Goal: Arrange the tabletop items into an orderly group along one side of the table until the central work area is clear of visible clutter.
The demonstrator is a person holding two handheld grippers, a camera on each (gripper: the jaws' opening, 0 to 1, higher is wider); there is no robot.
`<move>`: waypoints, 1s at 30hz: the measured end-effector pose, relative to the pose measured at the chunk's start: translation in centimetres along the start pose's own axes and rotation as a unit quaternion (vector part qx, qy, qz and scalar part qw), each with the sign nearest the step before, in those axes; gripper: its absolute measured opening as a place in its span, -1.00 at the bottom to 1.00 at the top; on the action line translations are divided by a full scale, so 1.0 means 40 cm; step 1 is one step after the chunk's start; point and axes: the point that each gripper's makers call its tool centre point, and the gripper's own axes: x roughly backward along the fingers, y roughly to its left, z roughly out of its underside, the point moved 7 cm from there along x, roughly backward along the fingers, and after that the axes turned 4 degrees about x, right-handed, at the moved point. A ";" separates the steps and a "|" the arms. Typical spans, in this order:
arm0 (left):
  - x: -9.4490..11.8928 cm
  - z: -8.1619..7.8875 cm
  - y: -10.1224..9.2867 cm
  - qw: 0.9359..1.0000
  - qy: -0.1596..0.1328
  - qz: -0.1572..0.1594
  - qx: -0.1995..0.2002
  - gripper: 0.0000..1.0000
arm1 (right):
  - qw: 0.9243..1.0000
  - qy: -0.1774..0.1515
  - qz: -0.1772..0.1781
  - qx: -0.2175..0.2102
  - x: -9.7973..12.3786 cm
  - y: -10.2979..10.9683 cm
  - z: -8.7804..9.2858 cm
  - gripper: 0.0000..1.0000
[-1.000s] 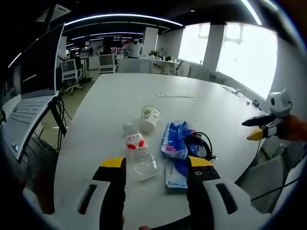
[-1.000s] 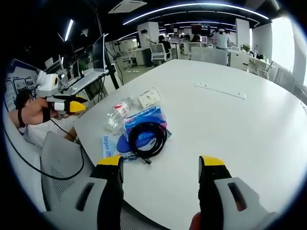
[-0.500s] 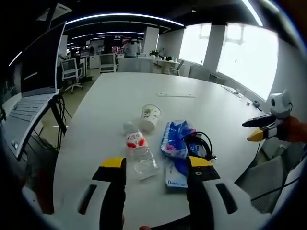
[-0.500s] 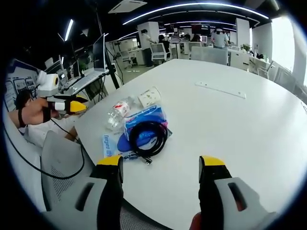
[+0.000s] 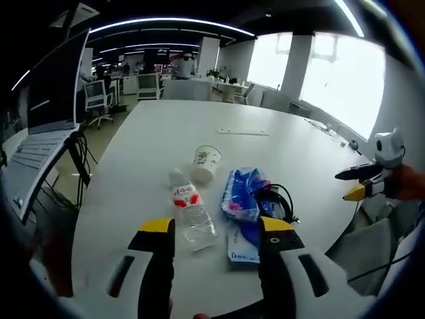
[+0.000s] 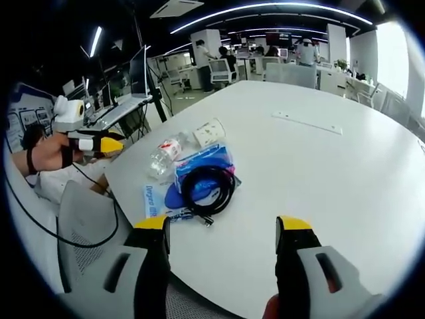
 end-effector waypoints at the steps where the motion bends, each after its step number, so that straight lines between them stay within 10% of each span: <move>1: -0.001 -0.001 -0.001 1.000 0.000 0.001 0.000 -0.01 | 1.000 0.001 0.000 0.000 0.000 0.000 0.001 0.27; 30: -0.114 -0.039 0.006 1.000 0.004 0.003 -0.003 -0.06 | 1.000 0.009 0.013 -0.004 0.023 -0.007 0.021 0.27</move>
